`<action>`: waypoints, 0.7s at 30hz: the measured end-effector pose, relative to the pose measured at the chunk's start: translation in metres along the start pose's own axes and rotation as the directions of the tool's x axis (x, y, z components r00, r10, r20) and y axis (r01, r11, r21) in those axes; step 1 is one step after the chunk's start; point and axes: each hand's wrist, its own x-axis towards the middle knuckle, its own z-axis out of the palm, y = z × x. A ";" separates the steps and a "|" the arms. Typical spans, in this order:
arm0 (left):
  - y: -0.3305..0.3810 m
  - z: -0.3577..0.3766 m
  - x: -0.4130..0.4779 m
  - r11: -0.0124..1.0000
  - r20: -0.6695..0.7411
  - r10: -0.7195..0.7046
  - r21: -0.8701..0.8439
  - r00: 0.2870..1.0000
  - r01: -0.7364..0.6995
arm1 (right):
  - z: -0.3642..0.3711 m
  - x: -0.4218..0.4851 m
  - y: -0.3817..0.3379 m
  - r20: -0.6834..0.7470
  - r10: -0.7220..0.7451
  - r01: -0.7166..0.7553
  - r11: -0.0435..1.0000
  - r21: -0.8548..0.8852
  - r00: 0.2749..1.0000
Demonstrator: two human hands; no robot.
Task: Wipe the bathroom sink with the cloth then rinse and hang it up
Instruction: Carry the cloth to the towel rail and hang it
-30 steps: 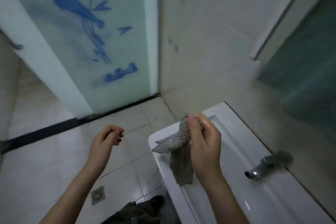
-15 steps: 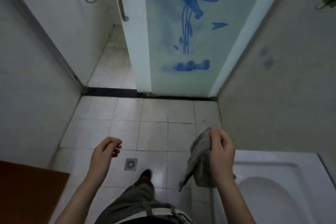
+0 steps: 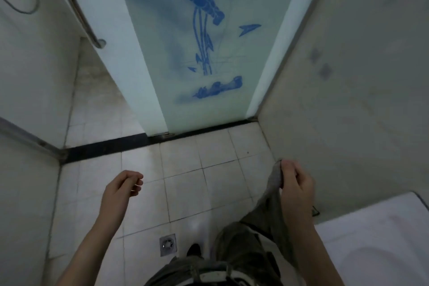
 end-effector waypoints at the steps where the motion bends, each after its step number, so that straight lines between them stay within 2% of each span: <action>1: 0.011 0.012 0.016 1.000 0.030 0.009 -0.001 1.000 -0.009 | -0.001 0.012 -0.004 -0.023 -0.008 0.008 1.000 0.008 1.000; 5: 0.046 0.074 0.078 1.000 0.139 0.020 -0.020 0.990 -0.018 | -0.003 0.070 -0.002 -0.096 -0.073 0.069 0.997 -0.043 0.993; 12: 0.128 0.204 0.171 0.998 0.324 0.053 -0.030 0.945 -0.046 | -0.014 0.186 0.020 -0.208 -0.028 0.005 0.994 -0.110 0.978; 18: 0.217 0.297 0.236 0.981 0.561 0.159 0.004 0.812 -0.195 | -0.024 0.266 -0.005 -0.261 -0.076 0.046 0.992 -0.120 0.962; 21: 0.268 0.336 0.256 0.958 0.657 0.225 -0.015 0.720 -0.286 | -0.026 0.299 -0.022 -0.267 -0.099 0.060 0.987 -0.151 0.958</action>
